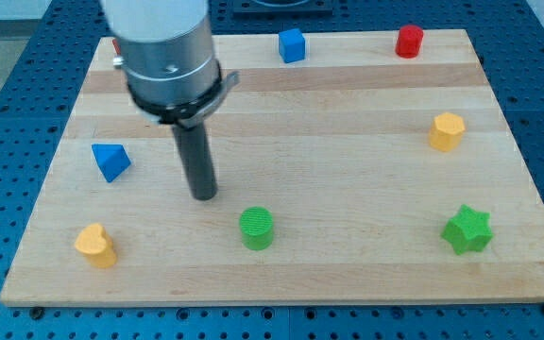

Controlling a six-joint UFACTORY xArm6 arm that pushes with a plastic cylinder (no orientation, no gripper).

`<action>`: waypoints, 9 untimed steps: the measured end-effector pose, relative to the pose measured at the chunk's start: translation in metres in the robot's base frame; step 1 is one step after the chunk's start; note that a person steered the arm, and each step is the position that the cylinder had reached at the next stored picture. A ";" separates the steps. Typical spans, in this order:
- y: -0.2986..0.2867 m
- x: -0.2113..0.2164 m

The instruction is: Move the blue triangle towards the top center

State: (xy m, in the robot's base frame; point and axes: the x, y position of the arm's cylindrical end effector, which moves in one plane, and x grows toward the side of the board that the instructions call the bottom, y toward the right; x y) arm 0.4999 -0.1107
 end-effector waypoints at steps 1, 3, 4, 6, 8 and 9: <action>-0.043 -0.002; -0.144 -0.019; -0.109 -0.031; -0.092 -0.129; -0.110 -0.071; -0.153 -0.108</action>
State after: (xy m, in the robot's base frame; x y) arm 0.3924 -0.2640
